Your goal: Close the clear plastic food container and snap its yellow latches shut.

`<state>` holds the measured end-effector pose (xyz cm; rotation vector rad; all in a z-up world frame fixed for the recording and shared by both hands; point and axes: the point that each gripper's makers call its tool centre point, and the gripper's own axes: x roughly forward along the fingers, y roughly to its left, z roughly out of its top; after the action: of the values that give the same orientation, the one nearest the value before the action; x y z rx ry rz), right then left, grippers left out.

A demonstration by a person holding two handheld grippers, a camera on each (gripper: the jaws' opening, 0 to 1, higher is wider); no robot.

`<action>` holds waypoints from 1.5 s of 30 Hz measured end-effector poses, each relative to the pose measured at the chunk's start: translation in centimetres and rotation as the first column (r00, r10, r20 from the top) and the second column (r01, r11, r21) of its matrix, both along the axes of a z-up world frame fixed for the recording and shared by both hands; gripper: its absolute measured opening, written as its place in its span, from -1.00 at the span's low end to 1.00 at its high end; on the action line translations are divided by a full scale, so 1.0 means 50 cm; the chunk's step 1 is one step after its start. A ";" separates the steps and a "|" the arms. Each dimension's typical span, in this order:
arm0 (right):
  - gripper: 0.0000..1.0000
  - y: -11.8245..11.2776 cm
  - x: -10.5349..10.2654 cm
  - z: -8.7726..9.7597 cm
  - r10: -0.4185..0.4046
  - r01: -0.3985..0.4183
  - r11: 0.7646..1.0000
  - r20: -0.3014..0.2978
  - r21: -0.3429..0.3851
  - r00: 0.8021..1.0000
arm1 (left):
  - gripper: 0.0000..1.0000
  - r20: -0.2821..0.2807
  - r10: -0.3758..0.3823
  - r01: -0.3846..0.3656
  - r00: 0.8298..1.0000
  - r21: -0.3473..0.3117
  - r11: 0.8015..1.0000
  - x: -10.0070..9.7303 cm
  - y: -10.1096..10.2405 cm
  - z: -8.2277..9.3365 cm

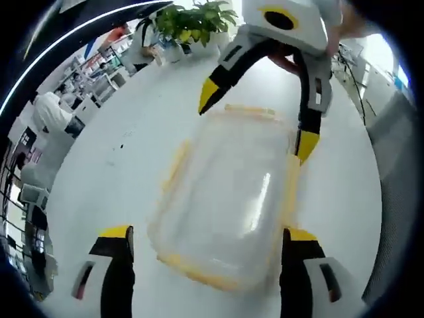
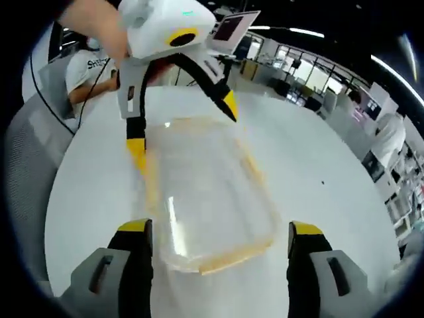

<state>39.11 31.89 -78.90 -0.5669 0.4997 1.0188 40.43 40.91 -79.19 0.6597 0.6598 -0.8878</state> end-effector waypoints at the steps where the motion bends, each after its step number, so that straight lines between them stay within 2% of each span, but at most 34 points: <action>1: 0.66 -0.001 -0.002 0.004 -0.023 0.023 0.999 0.005 0.028 1.000 | 0.78 0.019 0.040 -0.040 0.999 -0.037 0.999 -0.001 0.005 0.004; 3: 0.66 -0.009 -0.004 0.005 -0.080 0.081 0.995 -0.002 0.056 0.997 | 0.77 0.023 0.092 -0.090 0.995 -0.081 0.993 -0.014 0.014 0.005; 4: 0.67 -0.012 -0.008 0.002 -0.096 0.097 0.993 -0.014 0.063 0.995 | 0.75 0.020 0.110 -0.109 0.994 -0.078 0.991 -0.018 0.020 0.002; 5: 0.67 -0.015 -0.009 0.003 -0.134 0.136 0.986 -0.029 0.097 0.991 | 0.73 0.031 0.137 -0.134 0.990 -0.099 0.986 -0.024 0.026 0.001; 7: 0.69 -0.015 -0.020 -0.003 -0.163 0.175 0.974 -0.088 0.144 0.983 | 0.72 -0.006 0.171 -0.170 0.985 -0.157 0.973 -0.045 0.025 -0.004; 9: 0.71 -0.021 -0.024 -0.007 -0.185 0.198 0.968 -0.091 0.153 0.978 | 0.71 -0.031 0.217 -0.219 0.976 -0.202 0.955 -0.052 0.028 -0.006; 11: 0.74 -0.017 -0.044 -0.015 -0.182 0.208 0.963 -0.154 0.173 0.971 | 0.74 -0.062 0.253 -0.261 0.965 -0.240 0.935 -0.060 0.029 -0.008; 13: 0.75 -0.020 -0.046 -0.015 -0.191 0.216 0.959 -0.149 0.181 0.970 | 0.80 -0.070 0.257 -0.267 0.964 -0.227 0.937 -0.067 0.033 -0.018; 15: 0.78 -0.018 -0.052 -0.015 -0.202 0.235 0.952 -0.177 0.196 0.963 | 0.79 -0.078 0.263 -0.274 0.962 -0.227 0.934 -0.074 0.035 -0.021; 18: 0.78 -0.020 -0.051 -0.005 -0.217 0.245 0.947 -0.150 0.209 0.965 | 0.79 -0.081 0.270 -0.281 0.960 -0.234 0.931 -0.077 0.035 -0.019; 20: 0.78 -0.018 -0.053 -0.006 -0.221 0.259 0.939 -0.180 0.225 0.959 | 0.79 -0.086 0.274 -0.287 0.958 -0.240 0.927 -0.078 0.035 -0.018; 22: 0.81 -0.016 -0.054 -0.002 -0.214 0.250 0.940 -0.172 0.231 0.962 | 0.80 -0.092 0.277 -0.292 0.956 -0.258 0.921 -0.079 0.035 -0.014; 26: 0.87 -0.013 -0.063 0.002 -0.206 0.251 0.937 -0.196 0.242 0.959 | 0.83 -0.103 0.292 -0.309 0.951 -0.277 0.910 -0.078 0.039 -0.010; 29: 0.92 -0.017 -0.067 0.006 -0.214 0.268 0.926 -0.217 0.265 0.953 | 0.85 -0.117 0.299 -0.320 0.947 -0.282 0.904 -0.082 0.043 -0.010; 35: 0.93 -0.033 -0.083 0.008 -0.226 0.278 0.926 -0.215 0.256 0.950 | 0.83 -0.120 0.300 -0.322 0.946 -0.278 0.905 -0.102 0.056 -0.010; 38: 0.90 -0.043 -0.091 0.022 -0.242 0.295 0.916 -0.215 0.270 0.946 | 0.82 -0.121 0.311 -0.333 0.943 -0.277 0.901 -0.107 0.061 -0.011; 43: 0.88 -0.058 -0.102 0.029 -0.261 0.311 0.910 -0.207 0.272 0.943 | 0.80 -0.141 0.357 -0.383 0.924 -0.313 0.869 -0.119 0.068 0.000; 45: 0.87 -0.062 -0.112 0.030 -0.266 0.316 0.910 -0.207 0.270 0.942 | 0.79 -0.143 0.361 -0.388 0.921 -0.325 0.862 -0.126 0.068 0.005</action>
<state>33.53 28.77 -77.39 -0.1288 0.5461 0.8352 34.12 44.31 -78.97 0.1656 0.6514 -0.6420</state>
